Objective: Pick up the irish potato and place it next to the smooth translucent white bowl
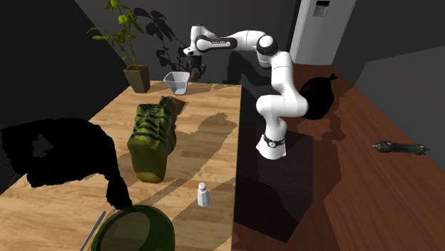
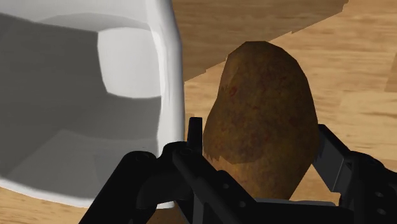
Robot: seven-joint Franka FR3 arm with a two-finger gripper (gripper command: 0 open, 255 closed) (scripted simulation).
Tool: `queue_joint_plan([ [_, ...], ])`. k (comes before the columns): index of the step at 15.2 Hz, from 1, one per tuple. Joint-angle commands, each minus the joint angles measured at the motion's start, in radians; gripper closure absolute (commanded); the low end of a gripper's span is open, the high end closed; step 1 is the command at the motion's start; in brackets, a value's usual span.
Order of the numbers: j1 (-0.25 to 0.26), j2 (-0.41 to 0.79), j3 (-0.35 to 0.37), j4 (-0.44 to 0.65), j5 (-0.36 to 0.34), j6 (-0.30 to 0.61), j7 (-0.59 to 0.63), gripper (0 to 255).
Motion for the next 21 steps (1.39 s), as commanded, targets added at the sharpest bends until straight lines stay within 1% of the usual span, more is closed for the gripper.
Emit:
queue_joint_plan([
  [1,-0.003,-0.009,-0.007,-0.014,-0.008,0.018,0.003,255],
  [14,-0.011,-0.066,-0.069,-0.107,-0.069,0.138,0.035,255],
  [18,0.001,-0.069,-0.116,-0.131,-0.069,0.191,0.036,255],
  [21,0.012,-0.043,-0.145,-0.134,-0.036,0.209,0.023,255],
])
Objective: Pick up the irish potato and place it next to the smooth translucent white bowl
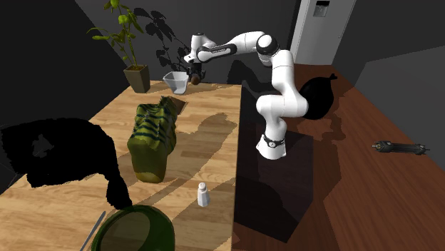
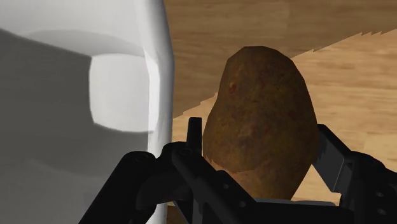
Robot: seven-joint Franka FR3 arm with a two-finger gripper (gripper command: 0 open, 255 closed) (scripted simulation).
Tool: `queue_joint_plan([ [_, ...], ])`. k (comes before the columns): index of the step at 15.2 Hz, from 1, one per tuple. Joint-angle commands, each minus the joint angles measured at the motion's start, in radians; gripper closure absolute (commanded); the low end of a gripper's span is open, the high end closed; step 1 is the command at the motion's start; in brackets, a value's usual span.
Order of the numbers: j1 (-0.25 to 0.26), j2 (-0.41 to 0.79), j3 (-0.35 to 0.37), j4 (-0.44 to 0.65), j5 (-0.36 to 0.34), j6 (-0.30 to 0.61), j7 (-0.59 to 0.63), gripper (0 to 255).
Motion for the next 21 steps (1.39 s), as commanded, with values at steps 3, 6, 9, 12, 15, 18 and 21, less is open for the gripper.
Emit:
queue_joint_plan([
  [3,0.032,-0.076,-0.065,0.000,0.046,0.004,-0.022,255],
  [6,0.023,-0.060,-0.076,-0.012,0.067,0.017,-0.037,0],
  [9,0.028,-0.065,-0.081,-0.004,0.065,0.015,-0.040,0],
  [12,0.038,-0.030,-0.085,0.000,0.101,0.005,-0.046,0],
  [15,0.012,0.014,-0.045,0.018,0.142,-0.050,-0.067,0],
  [18,0.012,0.014,-0.045,0.018,0.142,-0.050,-0.067,0],
  [21,0.012,0.014,-0.045,0.018,0.142,-0.050,-0.067,0],
])
